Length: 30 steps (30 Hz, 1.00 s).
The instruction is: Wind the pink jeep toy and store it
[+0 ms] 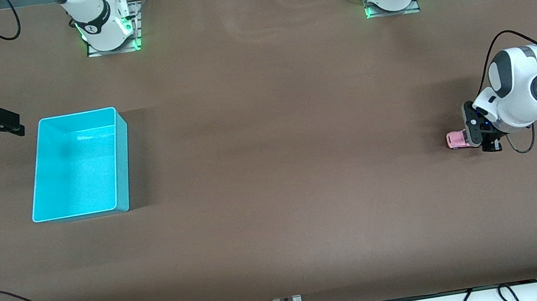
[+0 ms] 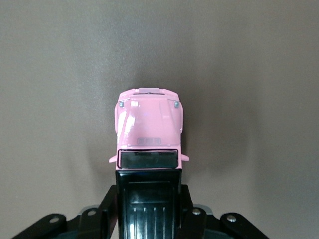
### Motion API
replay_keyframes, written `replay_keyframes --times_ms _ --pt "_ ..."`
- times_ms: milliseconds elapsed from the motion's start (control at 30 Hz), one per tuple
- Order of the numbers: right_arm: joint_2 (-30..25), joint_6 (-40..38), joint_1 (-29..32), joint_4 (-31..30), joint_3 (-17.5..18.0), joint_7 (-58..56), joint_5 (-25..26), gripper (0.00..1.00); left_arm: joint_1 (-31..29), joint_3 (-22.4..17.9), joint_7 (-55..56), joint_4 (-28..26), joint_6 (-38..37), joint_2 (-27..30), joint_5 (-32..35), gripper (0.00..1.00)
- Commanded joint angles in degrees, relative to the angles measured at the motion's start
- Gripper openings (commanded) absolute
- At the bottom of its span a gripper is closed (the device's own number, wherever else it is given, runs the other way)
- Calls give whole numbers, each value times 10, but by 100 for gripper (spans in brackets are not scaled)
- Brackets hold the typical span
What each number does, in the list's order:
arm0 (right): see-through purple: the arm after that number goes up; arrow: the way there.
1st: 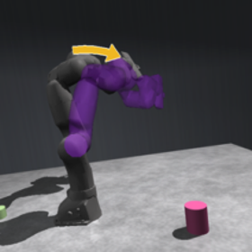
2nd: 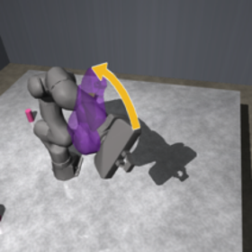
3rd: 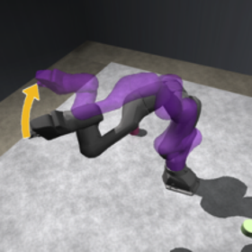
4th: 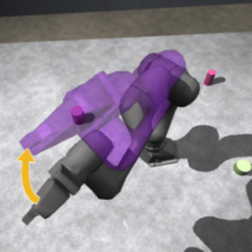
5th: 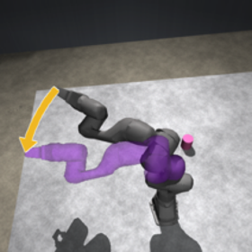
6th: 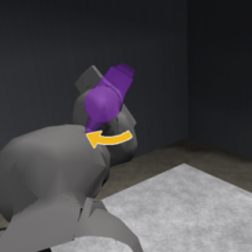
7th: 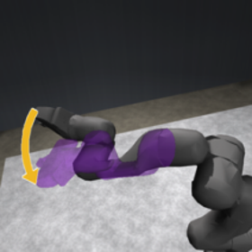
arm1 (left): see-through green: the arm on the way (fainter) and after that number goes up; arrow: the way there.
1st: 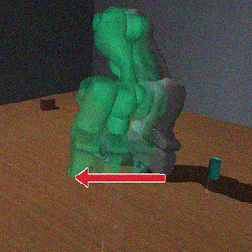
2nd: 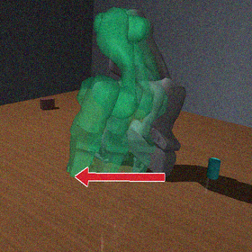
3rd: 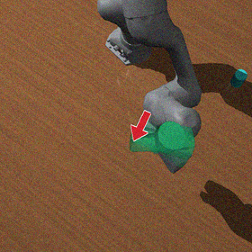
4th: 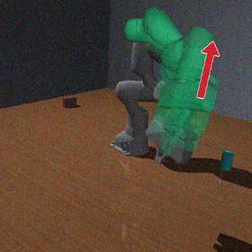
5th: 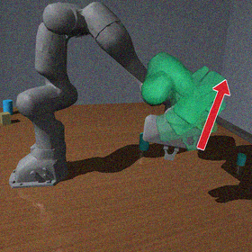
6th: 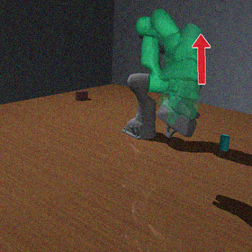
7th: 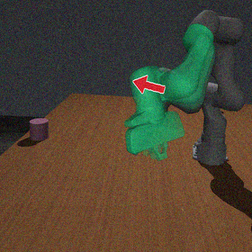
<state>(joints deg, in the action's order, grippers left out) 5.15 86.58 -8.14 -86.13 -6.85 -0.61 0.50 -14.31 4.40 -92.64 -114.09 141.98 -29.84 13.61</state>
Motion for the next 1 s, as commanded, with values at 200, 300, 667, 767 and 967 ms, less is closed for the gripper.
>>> replay_keyframes --times_ms 200,300,667,767,967 --pt "1 -1 3 5 2 -3 4 100 -8 6 -4 -1 4 -2 9 0" --pt "1 -1 3 5 2 -3 4 100 -14 5 -7 1 3 -11 12 0" --pt "1 -1 3 6 2 -3 4 100 -106 3 -67 18 3 -40 17 0" --pt "1 -1 3 5 2 -3 4 100 -136 3 -93 40 3 -65 17 0" --pt "1 -1 3 6 2 -3 4 100 -183 3 -166 102 3 -115 16 0"
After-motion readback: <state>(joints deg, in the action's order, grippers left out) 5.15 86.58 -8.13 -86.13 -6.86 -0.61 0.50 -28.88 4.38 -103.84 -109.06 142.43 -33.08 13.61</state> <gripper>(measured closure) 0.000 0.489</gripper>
